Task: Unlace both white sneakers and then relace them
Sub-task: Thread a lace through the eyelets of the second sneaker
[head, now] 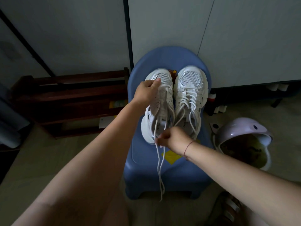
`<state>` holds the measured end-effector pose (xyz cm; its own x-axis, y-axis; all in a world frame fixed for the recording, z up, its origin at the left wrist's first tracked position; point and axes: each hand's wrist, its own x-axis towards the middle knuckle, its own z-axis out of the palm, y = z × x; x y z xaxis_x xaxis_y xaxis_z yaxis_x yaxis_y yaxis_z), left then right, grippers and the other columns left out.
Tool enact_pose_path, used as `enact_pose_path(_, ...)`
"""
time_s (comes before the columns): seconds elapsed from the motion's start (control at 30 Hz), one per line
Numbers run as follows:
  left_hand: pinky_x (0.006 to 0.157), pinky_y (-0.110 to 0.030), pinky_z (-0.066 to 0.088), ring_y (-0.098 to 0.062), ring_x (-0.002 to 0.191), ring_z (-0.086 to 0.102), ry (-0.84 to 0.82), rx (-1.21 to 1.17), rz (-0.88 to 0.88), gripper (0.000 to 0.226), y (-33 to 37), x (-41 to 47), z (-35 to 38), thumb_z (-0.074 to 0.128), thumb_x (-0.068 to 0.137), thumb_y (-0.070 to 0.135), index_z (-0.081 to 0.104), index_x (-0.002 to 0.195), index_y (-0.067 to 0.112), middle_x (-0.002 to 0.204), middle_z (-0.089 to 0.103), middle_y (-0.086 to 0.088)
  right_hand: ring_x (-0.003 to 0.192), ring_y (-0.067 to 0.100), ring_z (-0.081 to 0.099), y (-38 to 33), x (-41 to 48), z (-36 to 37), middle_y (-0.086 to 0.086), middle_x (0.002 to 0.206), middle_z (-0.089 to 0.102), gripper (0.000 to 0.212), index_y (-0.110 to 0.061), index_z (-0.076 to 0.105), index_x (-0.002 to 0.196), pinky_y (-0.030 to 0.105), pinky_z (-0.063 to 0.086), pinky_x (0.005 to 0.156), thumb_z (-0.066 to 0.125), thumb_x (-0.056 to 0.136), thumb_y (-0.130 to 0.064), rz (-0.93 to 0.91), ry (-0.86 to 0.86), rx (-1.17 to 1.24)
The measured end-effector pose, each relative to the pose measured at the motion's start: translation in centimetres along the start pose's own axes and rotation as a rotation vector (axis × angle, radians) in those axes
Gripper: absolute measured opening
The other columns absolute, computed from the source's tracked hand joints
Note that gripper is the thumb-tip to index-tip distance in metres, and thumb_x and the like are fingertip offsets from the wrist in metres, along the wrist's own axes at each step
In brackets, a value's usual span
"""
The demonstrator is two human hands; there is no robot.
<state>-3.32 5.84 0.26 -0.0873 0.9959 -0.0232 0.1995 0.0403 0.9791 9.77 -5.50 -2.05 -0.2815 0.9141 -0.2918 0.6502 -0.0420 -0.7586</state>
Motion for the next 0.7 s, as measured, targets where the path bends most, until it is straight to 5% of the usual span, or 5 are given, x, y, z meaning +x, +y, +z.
enact_pose_path(0.17,0.086,-0.036,0.05,-0.021,0.089,0.063,-0.01,-0.01,-0.003,0.041,0.0,0.1,-0.2,0.054,0.095,0.046,0.067,0.097,0.007,0.096,0.068,-0.009,0.067,0.025,0.057,0.7,1.0,-1.3,0.003,0.071,0.061,0.019,-0.024,0.056,0.07,0.034,0.047,0.067,0.065,0.086,-0.023,0.056,0.249,0.112)
enact_pose_path(0.3,0.082,-0.037,0.047,-0.02,0.084,0.055,-0.039,-0.006,0.002,0.039,0.0,-0.1,-0.4,0.053,0.094,0.048,0.065,0.094,0.01,0.089,0.059,-0.01,0.042,0.008,0.046,0.4,1.1,-0.6,-0.003,0.046,0.049,0.015,-0.002,0.063,0.078,0.013,0.036,0.039,0.061,0.09,-0.011,0.176,0.134,0.323)
enact_pose_path(0.4,0.094,-0.039,0.05,-0.02,0.098,0.063,-0.026,0.008,-0.014,0.044,0.1,-0.2,-0.5,0.052,0.097,0.045,0.069,0.11,0.007,0.104,0.068,-0.007,0.022,0.001,0.03,-0.1,1.3,-1.0,-0.01,0.029,0.039,0.02,-0.01,0.058,0.068,0.013,0.023,0.028,0.065,0.088,-0.01,0.255,0.069,0.476)
enact_pose_path(0.6,0.096,-0.046,0.049,-0.019,0.093,0.06,-0.019,0.023,-0.004,0.044,0.4,-0.4,-0.5,0.051,0.098,0.042,0.069,0.11,0.003,0.097,0.066,-0.01,0.027,0.003,0.024,-1.3,1.0,-1.0,-0.005,0.037,0.039,0.019,-0.012,0.059,0.067,0.012,0.018,0.032,0.067,0.085,-0.011,0.265,-0.113,0.567)
enact_pose_path(0.7,0.1,-0.043,0.05,-0.022,0.105,0.064,-0.023,0.018,-0.012,0.044,0.4,-0.4,-0.5,0.05,0.098,0.043,0.067,0.119,0.007,0.11,0.069,-0.01,0.037,0.004,0.034,-1.4,0.6,-0.6,0.0,0.055,0.046,0.015,-0.013,0.06,0.069,0.016,0.025,0.041,0.067,0.081,-0.008,0.226,-0.158,0.528)
